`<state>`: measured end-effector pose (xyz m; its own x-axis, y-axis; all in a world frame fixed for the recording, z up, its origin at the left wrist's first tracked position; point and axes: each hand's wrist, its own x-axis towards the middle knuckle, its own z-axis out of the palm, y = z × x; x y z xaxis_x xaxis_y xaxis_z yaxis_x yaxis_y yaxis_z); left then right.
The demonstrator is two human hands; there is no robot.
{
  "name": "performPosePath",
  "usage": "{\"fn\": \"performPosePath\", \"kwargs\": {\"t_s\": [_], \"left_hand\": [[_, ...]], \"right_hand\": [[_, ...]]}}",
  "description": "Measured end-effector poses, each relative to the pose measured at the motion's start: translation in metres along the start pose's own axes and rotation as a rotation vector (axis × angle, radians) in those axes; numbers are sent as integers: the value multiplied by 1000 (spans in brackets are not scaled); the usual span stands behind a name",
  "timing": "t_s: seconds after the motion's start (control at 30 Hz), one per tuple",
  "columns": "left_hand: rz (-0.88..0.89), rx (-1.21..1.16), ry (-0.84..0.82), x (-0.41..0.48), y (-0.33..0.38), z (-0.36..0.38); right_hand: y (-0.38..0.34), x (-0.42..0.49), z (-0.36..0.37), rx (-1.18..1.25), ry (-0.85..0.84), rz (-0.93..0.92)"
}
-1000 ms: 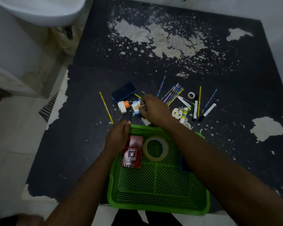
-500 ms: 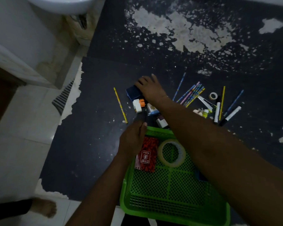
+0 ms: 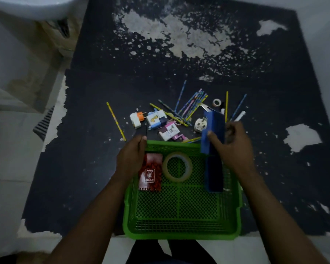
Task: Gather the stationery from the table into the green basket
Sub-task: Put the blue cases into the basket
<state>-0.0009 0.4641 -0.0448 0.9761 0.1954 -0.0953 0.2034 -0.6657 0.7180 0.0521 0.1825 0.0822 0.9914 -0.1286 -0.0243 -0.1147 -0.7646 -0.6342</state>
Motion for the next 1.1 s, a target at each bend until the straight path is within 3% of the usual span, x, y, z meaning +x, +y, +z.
{"fn": "performPosePath", "kwargs": {"t_s": [0.17,0.27,0.53,0.83,1.0,1.1], "left_hand": [[6,-1,18,3,-3,2],[21,9,26,2,0,0],[33,29,21,1,3,-2],[6,10,-45,4,9,-6],[-78,80,-94,29,32,-14],[-66,206,-136,50,57,-7]], "right_hand": [[58,-69,-12,-208,-99,61],[78,-80,0,-416,-83,29],[90,-78,18,-549,46,57],[81,-41,23,-402,-21,-47],[94,-11,37,-22,-190,3],[98,-9,41,14,-192,4]]}}
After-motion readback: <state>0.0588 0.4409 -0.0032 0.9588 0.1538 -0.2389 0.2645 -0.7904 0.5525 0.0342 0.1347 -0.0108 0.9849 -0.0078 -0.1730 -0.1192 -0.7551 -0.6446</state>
